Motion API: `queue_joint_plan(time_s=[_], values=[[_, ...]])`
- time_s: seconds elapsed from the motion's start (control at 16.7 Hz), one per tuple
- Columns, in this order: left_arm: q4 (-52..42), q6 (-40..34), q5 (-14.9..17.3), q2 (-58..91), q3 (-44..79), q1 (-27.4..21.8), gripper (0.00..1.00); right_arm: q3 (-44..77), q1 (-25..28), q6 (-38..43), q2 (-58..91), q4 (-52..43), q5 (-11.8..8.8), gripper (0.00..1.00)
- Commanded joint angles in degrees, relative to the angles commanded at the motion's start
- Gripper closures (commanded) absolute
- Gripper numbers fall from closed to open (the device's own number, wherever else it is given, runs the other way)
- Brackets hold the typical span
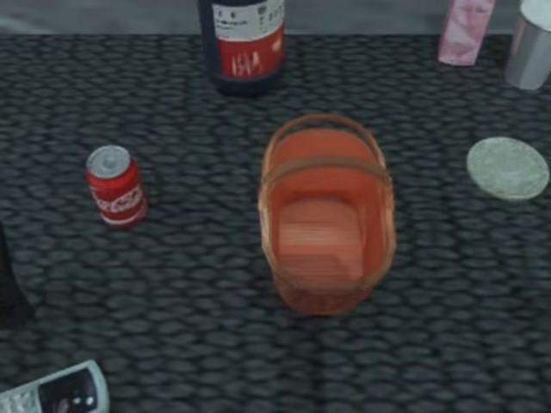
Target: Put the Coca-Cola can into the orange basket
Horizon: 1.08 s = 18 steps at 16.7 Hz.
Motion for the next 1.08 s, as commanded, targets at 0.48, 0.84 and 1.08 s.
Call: queue_joint_plan(time_s=[0.48, 0.84, 1.08], values=[[-8.65, 4.39, 0.84, 12.57, 11.93, -2.2, 0.0, 0.0, 0.0, 0.0, 0.0, 0.0, 0.0, 0.0], [-26.99, 13.44, 0.78, 44.02, 39.05, -4.98, 0.0, 0.0, 0.0, 0.0, 0.0, 0.0, 0.0, 0.0], [-41.06, 20.31, 0.34, 69.06, 60.18, -6.72, 0.0, 0.0, 0.0, 0.0, 0.0, 0.0, 0.0, 0.0]])
